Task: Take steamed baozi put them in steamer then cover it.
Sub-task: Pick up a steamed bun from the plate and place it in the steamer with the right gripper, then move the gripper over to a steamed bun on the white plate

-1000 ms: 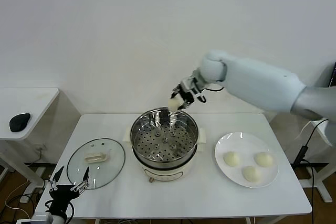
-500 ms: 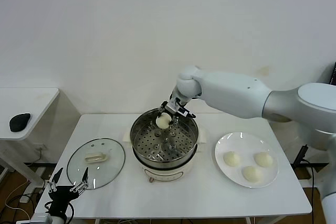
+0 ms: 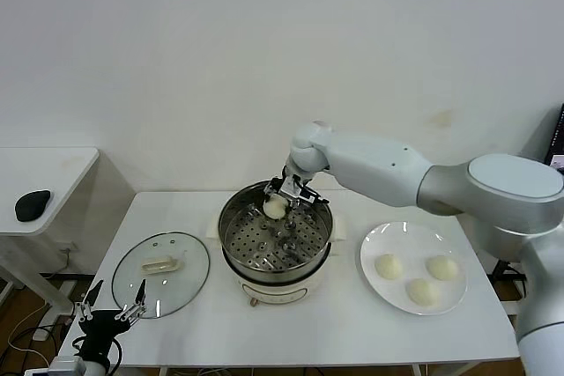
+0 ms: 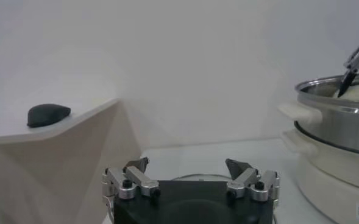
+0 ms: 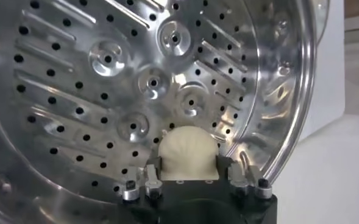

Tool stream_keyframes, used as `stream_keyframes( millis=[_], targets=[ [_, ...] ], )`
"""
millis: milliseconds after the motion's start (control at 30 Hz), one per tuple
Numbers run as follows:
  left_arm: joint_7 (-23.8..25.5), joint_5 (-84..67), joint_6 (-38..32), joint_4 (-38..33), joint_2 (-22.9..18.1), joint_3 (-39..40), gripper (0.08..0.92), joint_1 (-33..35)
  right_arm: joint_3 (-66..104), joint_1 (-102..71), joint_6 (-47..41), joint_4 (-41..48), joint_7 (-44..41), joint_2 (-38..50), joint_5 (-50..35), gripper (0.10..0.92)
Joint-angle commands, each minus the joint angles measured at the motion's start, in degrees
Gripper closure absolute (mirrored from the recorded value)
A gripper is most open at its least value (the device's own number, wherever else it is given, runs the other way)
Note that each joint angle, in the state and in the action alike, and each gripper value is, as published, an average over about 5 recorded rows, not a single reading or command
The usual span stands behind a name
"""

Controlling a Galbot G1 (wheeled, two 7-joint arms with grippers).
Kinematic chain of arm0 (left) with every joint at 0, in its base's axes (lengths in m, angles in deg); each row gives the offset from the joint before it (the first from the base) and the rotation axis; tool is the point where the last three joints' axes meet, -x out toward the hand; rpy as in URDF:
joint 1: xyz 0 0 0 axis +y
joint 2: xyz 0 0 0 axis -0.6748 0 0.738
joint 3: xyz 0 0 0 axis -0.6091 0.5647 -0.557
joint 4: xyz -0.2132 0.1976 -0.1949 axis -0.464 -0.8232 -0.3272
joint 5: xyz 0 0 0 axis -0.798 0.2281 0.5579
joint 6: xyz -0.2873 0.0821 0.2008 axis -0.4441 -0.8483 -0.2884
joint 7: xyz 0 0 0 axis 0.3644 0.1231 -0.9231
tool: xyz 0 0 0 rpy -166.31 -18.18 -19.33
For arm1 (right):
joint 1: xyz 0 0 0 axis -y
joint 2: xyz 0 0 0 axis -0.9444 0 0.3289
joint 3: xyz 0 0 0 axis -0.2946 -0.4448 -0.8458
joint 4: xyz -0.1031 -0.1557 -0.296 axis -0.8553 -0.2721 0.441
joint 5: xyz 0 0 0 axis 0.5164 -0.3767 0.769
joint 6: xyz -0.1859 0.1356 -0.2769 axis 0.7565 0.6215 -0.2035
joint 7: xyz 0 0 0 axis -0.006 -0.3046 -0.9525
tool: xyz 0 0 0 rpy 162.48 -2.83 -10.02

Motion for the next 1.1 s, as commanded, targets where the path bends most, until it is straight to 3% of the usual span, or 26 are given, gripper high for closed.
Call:
stream_keyframes(
  millis=[33, 200, 367, 600, 800, 1100],
  targets=[
    [0.0, 0.0, 0.1, 0.0, -0.1, -0.3, 0.177, 0.1, -0.3, 2.8, -3.4, -2.7, -0.8, 0.8, -9.3, 0.253],
    [0.2, -0.1, 0.2, -0.2, 0.2, -0.9, 0.177, 0.4, -0.9, 8.9, -15.5, -10.9, -7.7, 5.4, -20.1, 0.205],
    [0.3, -0.2, 0.3, -0.2, 0.4, -1.2, 0.177, 0.5, 0.3, 13.3, -27.3, -17.2, -13.5, 13.1, -23.2, 0.203],
    [0.4, -0.3, 0.5, 0.1, 1.4, -1.7, 0.177, 0.5, -3.3, 18.3, -39.3, -29.4, -11.9, 28.7, -28.2, 0.203],
    [0.4, -0.2, 0.6, 0.1, 1.7, -1.1, 0.177, 0.0, -3.2, 14.1, -43.2, -38.2, -9.6, 43.4, -27.0, 0.203],
    [0.5, 0.3, 0.8, -0.2, 1.2, -0.8, 0.177, 0.2, 5.7, -4.2, -40.8, -37.9, -10.0, 53.6, -17.7, 0.203]
  ],
)
